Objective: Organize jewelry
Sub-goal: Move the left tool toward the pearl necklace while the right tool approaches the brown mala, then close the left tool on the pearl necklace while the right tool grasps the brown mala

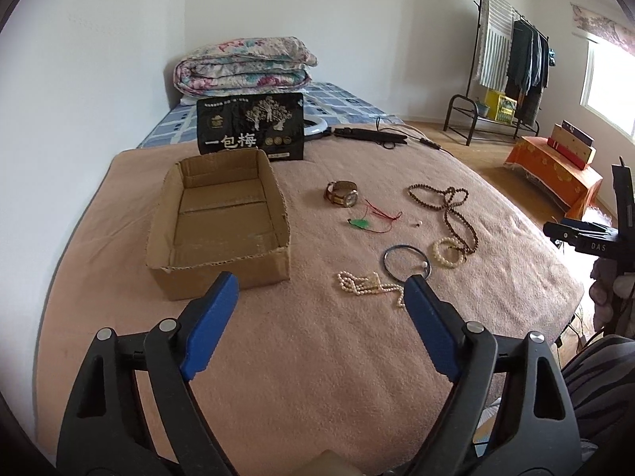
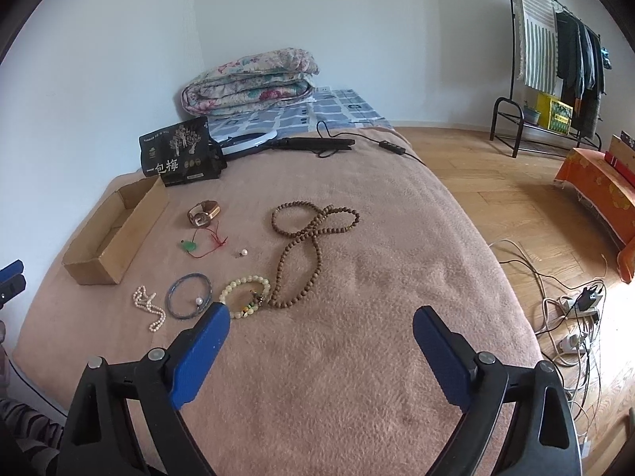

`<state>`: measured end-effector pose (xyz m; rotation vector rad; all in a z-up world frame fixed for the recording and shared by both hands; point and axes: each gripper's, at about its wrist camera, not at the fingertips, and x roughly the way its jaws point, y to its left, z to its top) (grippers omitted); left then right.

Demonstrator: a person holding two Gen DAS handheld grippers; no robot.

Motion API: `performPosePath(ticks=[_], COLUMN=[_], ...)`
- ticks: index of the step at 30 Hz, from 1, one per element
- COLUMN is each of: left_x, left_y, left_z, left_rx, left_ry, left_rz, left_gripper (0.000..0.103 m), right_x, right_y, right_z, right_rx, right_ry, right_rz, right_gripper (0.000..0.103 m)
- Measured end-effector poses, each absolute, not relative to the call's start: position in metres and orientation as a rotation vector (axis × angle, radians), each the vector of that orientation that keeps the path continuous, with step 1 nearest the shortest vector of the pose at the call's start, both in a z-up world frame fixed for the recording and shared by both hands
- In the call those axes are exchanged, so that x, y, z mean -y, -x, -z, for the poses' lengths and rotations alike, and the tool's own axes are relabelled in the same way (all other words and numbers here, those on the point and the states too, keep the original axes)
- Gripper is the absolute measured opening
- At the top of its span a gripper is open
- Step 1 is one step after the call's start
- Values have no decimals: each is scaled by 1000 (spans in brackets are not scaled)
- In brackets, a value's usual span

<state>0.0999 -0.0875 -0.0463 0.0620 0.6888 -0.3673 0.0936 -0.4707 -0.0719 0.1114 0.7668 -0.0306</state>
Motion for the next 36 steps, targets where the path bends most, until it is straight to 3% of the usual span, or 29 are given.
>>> performPosePath(ticks=[7,12,21,30,36], left_x=[122,140,168,185,186], left_y=[-118,-132,-151,-171,-179], left_z=[72,90,118,147,156], left_rx=[-728,-781,-835,-880,-892], left_ry=[-94,-99,-134,-160,-155], left_rz=[454,495,532,509,507], left_gripper=[80,74,73,64,58], right_x=[479,486,499,505,502], right_y=[-124,-146,-185,-219,-249], right_z=[97,110,124,138,148], right_rx=[-845,-883,-922,-957,-992], right_ry=[-133,-157,-184,-207,-246], right_rz=[7,-10,-10,7,-13], right_gripper=[90,90,90,90,96])
